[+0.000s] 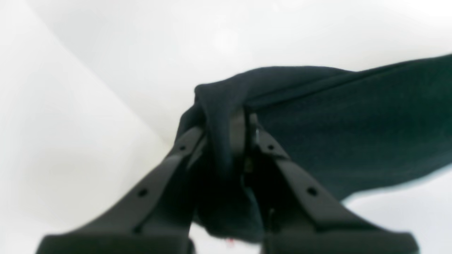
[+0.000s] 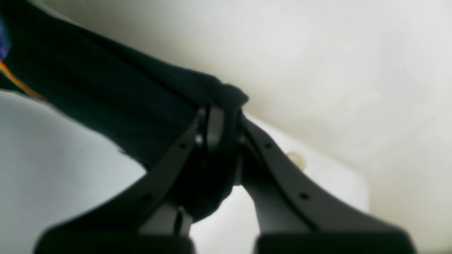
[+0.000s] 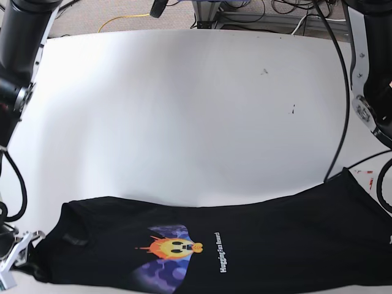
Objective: Fold the T-shirt properly
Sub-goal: 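Lift the shirt edge with both grippers and fold it over the shirt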
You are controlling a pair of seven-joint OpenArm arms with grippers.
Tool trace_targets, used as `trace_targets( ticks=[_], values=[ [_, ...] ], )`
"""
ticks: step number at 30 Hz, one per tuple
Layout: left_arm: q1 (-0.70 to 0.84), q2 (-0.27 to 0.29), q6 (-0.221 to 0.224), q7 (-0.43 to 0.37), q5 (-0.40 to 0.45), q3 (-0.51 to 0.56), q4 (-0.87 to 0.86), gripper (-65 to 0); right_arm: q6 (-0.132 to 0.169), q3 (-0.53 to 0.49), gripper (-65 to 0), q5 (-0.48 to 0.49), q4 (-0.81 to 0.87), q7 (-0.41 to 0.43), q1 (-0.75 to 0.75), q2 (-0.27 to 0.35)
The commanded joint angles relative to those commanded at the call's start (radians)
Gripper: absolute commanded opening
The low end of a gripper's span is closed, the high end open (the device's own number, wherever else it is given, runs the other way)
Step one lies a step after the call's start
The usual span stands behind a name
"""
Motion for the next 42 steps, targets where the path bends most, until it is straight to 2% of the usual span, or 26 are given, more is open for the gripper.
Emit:
trace_targets(
  ticks=[12,18,20,23,28,31,42],
  values=[
    [0.460,0.000,0.000,0.000,0.002,-0.163,0.089,-65.0,0.000,0.272,-65.0,0.000,0.212,-0.002,-0.519,-0.141],
    [0.643,0.017,0.000,-0.005,0.002,-0.176,0.094,-65.0,0.000,0.334,-65.0,0.008,0.258,-0.002,-0.709,-0.199],
    [0.713,0.028,0.000,-0.008,0.002,-0.199,0.094,-65.0,0.000,0.376,-65.0,0.008,0.301,-0.002,-0.795,-0.241],
    [0.790,0.048,0.000,-0.012,0.003,-0.249,0.094,-65.0,0.000,0.390,-65.0,0.006,0.342,-0.002,-0.879,-0.278],
    [0.890,0.057,0.000,-0.014,0.005,-0.259,0.094,-65.0,0.000,0.393,-65.0,0.006,0.370,-0.002,-1.007,-0.313],
    [0.945,0.057,0.000,-0.015,0.005,-0.259,0.086,-65.0,0.000,0.445,-65.0,0.006,0.376,0.000,-1.080,-0.328],
    [0.993,0.057,0.000,-0.012,0.009,-0.255,0.084,-65.0,0.000,0.448,-65.0,-0.002,0.374,-0.002,-1.186,-0.359]
  ],
)
